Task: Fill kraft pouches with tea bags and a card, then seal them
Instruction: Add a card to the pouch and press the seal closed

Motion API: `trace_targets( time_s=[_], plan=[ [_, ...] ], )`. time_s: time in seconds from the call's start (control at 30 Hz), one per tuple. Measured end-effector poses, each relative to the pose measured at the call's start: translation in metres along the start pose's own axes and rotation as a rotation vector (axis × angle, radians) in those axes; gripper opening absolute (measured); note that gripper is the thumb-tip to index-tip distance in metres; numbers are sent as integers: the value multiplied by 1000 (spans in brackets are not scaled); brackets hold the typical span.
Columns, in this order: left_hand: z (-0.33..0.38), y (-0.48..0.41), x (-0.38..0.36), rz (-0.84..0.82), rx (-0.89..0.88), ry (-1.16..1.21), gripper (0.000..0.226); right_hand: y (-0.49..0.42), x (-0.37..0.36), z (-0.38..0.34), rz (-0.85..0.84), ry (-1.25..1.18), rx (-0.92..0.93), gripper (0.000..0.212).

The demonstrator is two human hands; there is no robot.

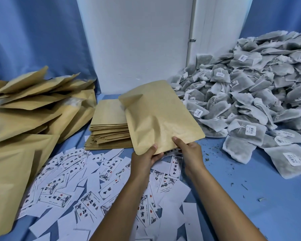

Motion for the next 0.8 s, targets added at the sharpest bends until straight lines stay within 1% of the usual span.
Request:
trace_targets(
  time_s=[0.03, 0.1, 0.2, 0.23, 0.3, 0.33, 0.43, 0.47, 0.5, 0.53, 0.63, 0.8],
  plan=[
    [0, 0, 0, 6, -1, -6, 20, 0, -1, 0, -44, 14, -6, 14],
    [1, 1, 0, -10, 17, -29, 21, -2, -2, -2, -88, 58, -2, 22],
    [8, 3, 4, -64, 129, -103, 17, -10, 7, -9, 23, 138, 57, 40],
    [11, 2, 7, -65, 168, -130, 18, -12, 11, -10, 49, 150, 62, 38],
    [15, 0, 11, -60, 210, -185, 19, -11, 12, -11, 21, 119, 16, 24],
    [15, 0, 12, -58, 212, -208, 18, -9, 10, -10, -7, 113, -12, 24],
    [8, 4, 8, -54, 183, -229, 8, 2, 0, -3, -129, 206, -80, 40],
    [6, 6, 6, -53, 174, -222, 7, 6, -4, 0, -166, 223, -95, 36],
    [5, 7, 4, -53, 167, -218, 7, 10, -7, 2, -181, 215, -111, 27],
    [4, 7, 3, -51, 159, -234, 8, 12, -10, 2, -171, 199, -120, 20],
    [4, 7, 3, -45, 142, -362, 13, 14, -11, 2, -108, 130, -113, 15],
    [7, 7, 3, -16, 115, -448, 14, 17, -11, -2, -92, 63, -139, 19]
  ],
)
Point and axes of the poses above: each hand's wrist, its own y-axis away from the middle knuckle, its own x-axis out of the back of the hand, z = x × y, the point moved 1 cm from there along -y, towards the middle knuckle
